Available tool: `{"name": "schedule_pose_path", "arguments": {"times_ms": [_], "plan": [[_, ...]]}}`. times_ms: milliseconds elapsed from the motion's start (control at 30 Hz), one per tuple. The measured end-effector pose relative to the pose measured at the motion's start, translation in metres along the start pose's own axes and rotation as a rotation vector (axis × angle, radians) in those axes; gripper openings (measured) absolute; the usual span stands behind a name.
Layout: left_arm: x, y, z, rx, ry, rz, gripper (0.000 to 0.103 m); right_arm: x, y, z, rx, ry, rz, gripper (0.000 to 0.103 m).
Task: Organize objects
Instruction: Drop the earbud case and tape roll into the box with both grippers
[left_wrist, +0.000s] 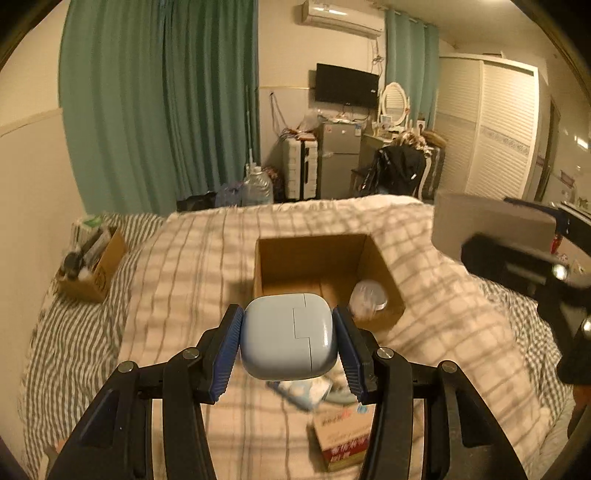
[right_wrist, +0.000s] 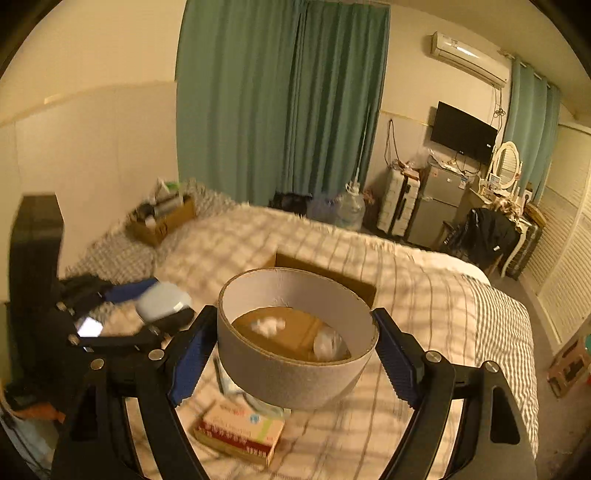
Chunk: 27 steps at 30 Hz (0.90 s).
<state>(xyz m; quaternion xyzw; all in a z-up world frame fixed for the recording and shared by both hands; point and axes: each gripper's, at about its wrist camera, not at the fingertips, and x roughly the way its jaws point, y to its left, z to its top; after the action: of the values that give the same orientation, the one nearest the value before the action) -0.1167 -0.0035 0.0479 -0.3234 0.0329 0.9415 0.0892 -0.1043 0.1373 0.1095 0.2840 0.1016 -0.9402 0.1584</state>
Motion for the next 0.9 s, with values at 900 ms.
{"name": "schedule_pose_path", "arguments": {"times_ms": [900], "plan": [[0.235,0.011,0.033,0.003,0.157,-0.070,0.051,0.260,-0.097,-0.009,0.196,0.173,0.059,0.082]]}}
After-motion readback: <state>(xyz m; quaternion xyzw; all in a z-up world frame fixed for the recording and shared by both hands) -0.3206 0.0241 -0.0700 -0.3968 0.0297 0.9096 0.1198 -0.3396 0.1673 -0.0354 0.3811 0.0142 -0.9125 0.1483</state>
